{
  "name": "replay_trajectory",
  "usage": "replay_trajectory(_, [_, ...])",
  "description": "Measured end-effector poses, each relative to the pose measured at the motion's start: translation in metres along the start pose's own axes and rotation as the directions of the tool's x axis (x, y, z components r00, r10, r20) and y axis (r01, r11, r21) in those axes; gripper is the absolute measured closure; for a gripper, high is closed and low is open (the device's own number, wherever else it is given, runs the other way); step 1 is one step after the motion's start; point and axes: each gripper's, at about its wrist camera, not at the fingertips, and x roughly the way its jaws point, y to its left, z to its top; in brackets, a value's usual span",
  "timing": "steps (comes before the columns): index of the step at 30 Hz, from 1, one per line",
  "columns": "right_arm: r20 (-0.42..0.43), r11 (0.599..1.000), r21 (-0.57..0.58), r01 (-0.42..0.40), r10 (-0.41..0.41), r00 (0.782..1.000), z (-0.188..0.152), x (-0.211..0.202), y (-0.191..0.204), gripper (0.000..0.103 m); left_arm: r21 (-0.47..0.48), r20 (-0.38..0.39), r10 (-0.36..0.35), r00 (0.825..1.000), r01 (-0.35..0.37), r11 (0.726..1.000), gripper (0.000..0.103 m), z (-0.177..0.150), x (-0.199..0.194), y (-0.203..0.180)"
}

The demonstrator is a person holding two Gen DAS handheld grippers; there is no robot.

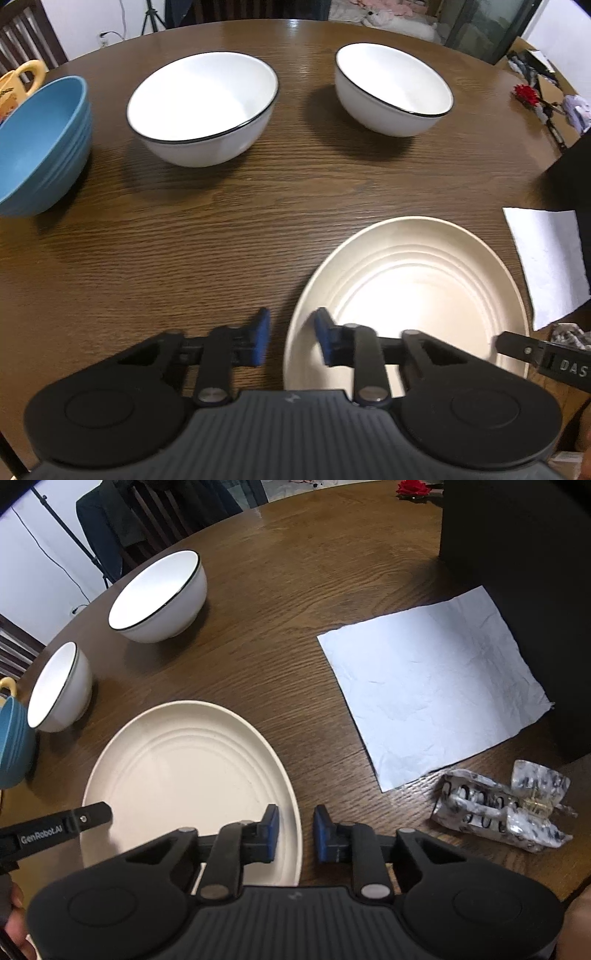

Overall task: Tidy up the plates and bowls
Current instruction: 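Close the left gripper on the plate rim while the right gripper also closes on it, then lift the cream plate with both grippers and carry it toward the plate stack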

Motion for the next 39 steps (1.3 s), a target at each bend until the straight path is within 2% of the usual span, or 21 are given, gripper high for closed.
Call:
replay_trajectory(1, [-0.001,1.000,0.002,-0.008,0.008,1.000,0.000,0.000,0.000,0.091,0.001,0.001,-0.008,1.000,0.008,1.000,0.087,0.000,0.000,-0.001])
replay_trajectory(25, [0.040,0.999,-0.050,0.000,0.002,0.999,-0.002,-0.008,0.002,0.093,0.045,0.045,0.023,0.999,-0.025,0.999,0.089,-0.002,-0.006,-0.011])
replay_trajectory(39, [0.047,0.998,-0.057,-0.011,0.014,0.999,-0.007,-0.010,0.000,0.094,0.048,0.046,0.027,0.999,-0.029,0.998,0.089,-0.008,-0.007,-0.010])
